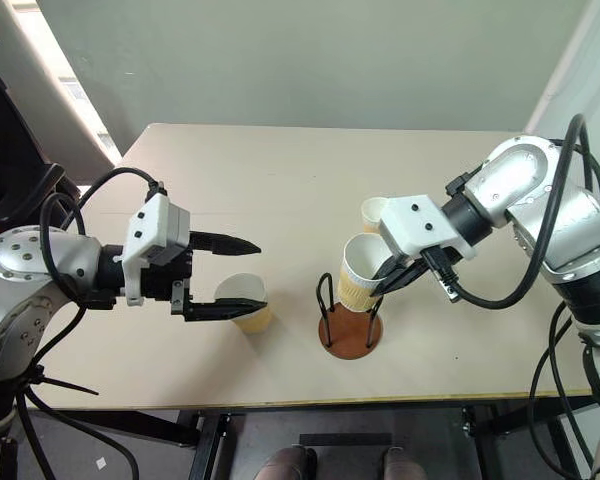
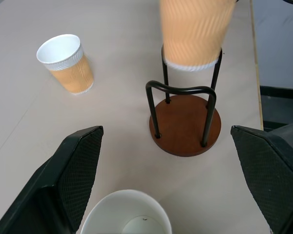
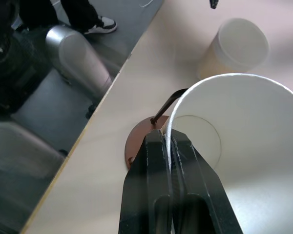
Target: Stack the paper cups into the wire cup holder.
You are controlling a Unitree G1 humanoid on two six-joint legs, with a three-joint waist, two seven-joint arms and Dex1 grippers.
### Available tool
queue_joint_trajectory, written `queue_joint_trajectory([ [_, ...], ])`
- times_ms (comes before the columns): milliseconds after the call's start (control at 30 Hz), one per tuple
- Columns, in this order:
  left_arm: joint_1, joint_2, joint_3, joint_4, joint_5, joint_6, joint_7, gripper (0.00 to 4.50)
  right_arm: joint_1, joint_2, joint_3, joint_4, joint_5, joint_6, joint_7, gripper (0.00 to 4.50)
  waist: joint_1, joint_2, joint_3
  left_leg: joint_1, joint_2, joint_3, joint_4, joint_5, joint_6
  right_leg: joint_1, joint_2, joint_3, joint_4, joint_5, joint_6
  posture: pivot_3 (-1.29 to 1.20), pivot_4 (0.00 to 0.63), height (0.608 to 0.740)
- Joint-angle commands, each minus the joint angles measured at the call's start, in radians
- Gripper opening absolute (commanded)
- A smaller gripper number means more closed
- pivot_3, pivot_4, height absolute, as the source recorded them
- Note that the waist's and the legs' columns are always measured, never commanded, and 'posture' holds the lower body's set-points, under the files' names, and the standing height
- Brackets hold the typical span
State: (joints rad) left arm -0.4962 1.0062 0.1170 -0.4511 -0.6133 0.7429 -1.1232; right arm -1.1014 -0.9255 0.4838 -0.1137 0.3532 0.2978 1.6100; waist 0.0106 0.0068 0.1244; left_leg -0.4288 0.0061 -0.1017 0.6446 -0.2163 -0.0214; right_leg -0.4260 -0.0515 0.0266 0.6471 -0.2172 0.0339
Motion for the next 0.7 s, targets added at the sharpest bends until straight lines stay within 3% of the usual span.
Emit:
queue_joint_trajectory([
  [33,0.001,0.019,0.035,-0.023,-0.017,0.0,0.014,4.5,-0.017,-0.001,0.021,0.008,-0.042,-0.056,0.004,0.2,0.0,0.0,0.0,0.0,0.0,0.0,0.0,0.0,0.0,0.0,0.0,0.0,0.0,0.0,0.0,0.0,0.15,0.74],
  [100,0.002,0.021,0.037,-0.024,-0.02,0.002,0.019,4.5,-0.023,-0.015,0.049,0.005,-0.032,-0.07,0.004,0.59,0.001,0.0,0.0,0.0,0.0,0.0,0.0,0.0,0.0,0.0,0.0,0.0,0.001,0.0,0.0,0.0,0.15,0.74],
  [267,0.0,0.021,0.035,-0.021,-0.017,-0.001,0.048,4.5,-0.035,-0.009,0.063,0.017,-0.031,-0.088,0.004,2.27,0.0,0.0,0.0,0.0,0.0,0.0,0.0,0.0,0.0,0.0,0.0,0.0,0.0,0.0,0.0,0.0,0.15,0.74],
  [367,-0.092,-0.038,-0.028,0.062,0.086,-0.018,0.178,4.5,-0.06,0.048,0.025,0.11,-0.095,-0.102,-0.003,3.25,0.001,0.0,0.0,0.0,0.0,0.0,0.0,0.0,-0.001,0.0,0.0,0.0,0.001,0.0,0.0,0.0,0.15,0.74],
  [467,-0.162,-0.09,-0.1,0.135,0.176,-0.018,0.263,4.5,-0.128,0.149,-0.003,0.327,-0.199,-0.141,-0.134,4.3,0.0,0.0,0.0,0.002,0.001,0.0,0.001,0.001,-0.001,0.001,0.0,0.0,0.001,0.002,-0.003,0.0,0.15,0.74],
  [700,-0.231,-0.199,-0.207,0.206,0.268,-0.014,0.328,4.5,-0.302,0.336,-0.007,0.914,-0.4,-0.298,-0.353,4.3,0.001,0.0,0.0,0.0,0.001,0.0,0.0,0.002,-0.001,-0.003,0.0,0.0,0.001,0.005,-0.008,0.0,0.15,0.74],
])
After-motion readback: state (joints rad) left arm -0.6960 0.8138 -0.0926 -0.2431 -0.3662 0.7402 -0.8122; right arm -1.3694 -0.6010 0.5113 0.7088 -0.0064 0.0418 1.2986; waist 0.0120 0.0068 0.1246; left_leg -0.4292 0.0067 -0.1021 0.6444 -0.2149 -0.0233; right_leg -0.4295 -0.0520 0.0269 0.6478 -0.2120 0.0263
